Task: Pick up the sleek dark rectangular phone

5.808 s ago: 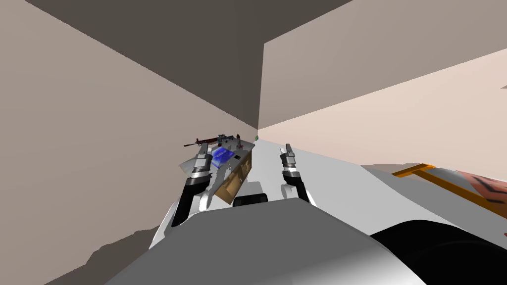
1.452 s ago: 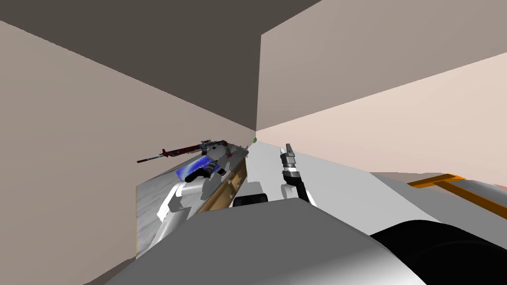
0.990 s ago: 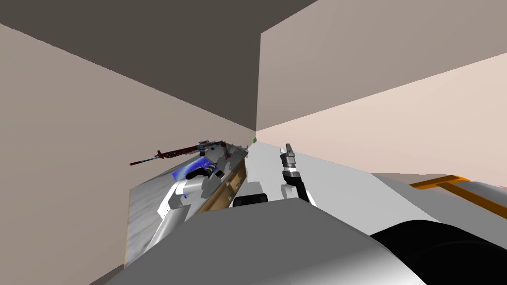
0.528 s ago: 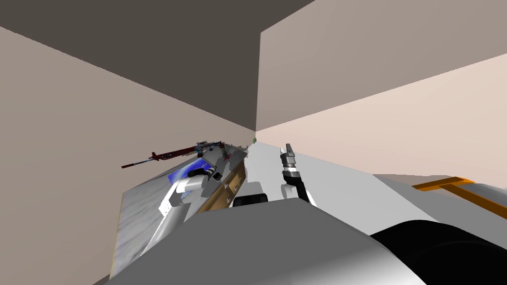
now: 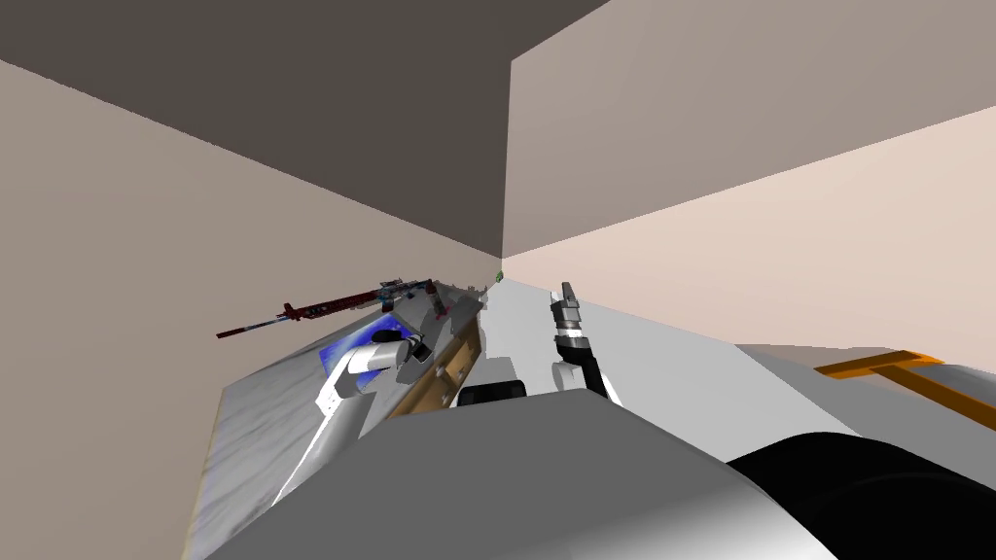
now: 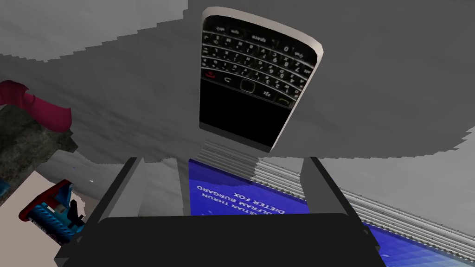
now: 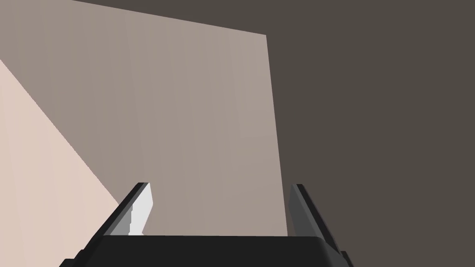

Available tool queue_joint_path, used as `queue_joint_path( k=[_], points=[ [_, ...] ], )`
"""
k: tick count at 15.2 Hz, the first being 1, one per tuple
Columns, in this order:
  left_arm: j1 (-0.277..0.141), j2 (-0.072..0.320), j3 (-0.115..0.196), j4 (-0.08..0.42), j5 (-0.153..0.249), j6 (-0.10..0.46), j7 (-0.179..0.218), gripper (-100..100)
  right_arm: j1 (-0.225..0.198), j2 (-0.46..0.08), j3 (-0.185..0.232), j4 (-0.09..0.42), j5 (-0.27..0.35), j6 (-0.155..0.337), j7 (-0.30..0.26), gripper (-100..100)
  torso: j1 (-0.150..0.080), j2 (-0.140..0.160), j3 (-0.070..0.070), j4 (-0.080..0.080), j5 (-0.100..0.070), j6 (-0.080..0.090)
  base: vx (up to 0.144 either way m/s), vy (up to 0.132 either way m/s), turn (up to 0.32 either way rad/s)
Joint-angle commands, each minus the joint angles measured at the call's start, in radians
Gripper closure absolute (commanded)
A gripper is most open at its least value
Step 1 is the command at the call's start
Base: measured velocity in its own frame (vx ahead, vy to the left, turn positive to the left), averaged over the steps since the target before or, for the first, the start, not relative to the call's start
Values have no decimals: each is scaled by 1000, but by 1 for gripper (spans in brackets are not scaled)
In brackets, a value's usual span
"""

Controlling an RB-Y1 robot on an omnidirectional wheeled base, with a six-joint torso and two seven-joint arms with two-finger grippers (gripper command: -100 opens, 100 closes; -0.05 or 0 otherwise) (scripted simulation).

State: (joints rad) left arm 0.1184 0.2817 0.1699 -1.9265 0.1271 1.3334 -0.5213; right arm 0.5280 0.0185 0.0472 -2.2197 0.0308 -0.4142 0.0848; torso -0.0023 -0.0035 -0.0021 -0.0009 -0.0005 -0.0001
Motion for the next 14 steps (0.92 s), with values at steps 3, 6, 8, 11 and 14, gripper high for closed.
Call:
queue_joint_path(
  k=[3,6,8,11,14],
  points=[
    [-14,10,8,15,10,90,-14,-100,0,0,0,0,0,0,0,0,0,0,0,0,0,0,42,-31,1],
    [-25,18,13,28,17,146,-24,-100,0,0,0,0,0,0,0,0,0,0,0,0,0,0,43,-32,0],
    [-35,25,18,41,23,182,-33,-100,0,0,0,0,0,0,0,0,0,0,0,0,0,0,36,-25,1],
    [-44,33,22,52,28,235,-41,-100,0,0,0,0,0,0,0,0,0,0,0,0,0,0,46,-34,-1],
    [-60,48,29,71,38,299,-54,-100,0,0,0,0,0,0,0,0,0,0,0,0,0,0,54,-34,-1]
  ],
)
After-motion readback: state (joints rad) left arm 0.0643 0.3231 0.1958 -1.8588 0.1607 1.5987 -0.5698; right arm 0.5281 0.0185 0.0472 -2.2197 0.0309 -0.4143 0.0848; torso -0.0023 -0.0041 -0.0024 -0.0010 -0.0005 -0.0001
